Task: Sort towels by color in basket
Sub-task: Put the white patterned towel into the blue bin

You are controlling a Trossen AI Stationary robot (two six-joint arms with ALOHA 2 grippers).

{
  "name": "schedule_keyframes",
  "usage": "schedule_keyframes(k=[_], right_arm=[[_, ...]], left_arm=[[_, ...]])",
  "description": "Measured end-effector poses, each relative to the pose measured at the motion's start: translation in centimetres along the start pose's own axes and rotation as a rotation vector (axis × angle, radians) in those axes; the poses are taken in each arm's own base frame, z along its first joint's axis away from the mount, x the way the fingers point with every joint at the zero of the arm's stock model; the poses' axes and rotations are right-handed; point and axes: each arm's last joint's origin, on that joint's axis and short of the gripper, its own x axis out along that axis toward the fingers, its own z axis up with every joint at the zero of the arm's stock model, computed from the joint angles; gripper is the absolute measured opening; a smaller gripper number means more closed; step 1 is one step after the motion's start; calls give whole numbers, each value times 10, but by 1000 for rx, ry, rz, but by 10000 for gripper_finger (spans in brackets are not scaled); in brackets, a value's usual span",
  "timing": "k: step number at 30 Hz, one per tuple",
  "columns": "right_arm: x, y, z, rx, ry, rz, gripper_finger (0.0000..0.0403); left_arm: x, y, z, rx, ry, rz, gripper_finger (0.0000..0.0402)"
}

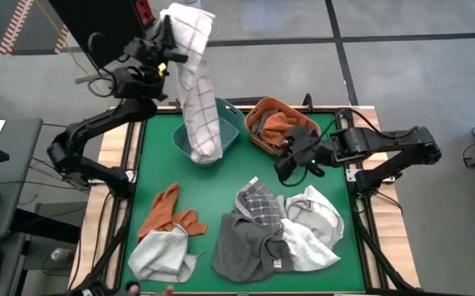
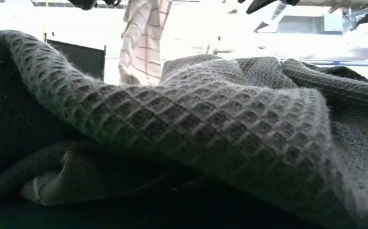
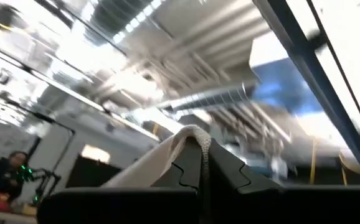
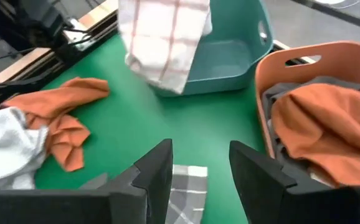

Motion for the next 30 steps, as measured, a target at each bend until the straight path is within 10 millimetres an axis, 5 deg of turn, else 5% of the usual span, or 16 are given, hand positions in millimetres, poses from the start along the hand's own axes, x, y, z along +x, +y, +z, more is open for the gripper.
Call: schedule_keyframes(k=[7, 18, 23, 30], right_arm=[[-6, 6, -8, 14, -21, -24, 185], [-5, 4, -7, 21, -29, -34, 185], [-4, 3, -6, 21, -32, -41, 185], [-1, -2, -1, 28, -45, -71, 185]], left_arm=[[4, 18, 13, 43, -123, 169, 4], [11, 41, 17, -36, -161, 172, 4], [11, 32, 9, -178, -63, -31, 4], [0, 1, -20, -439, 286, -238, 4]])
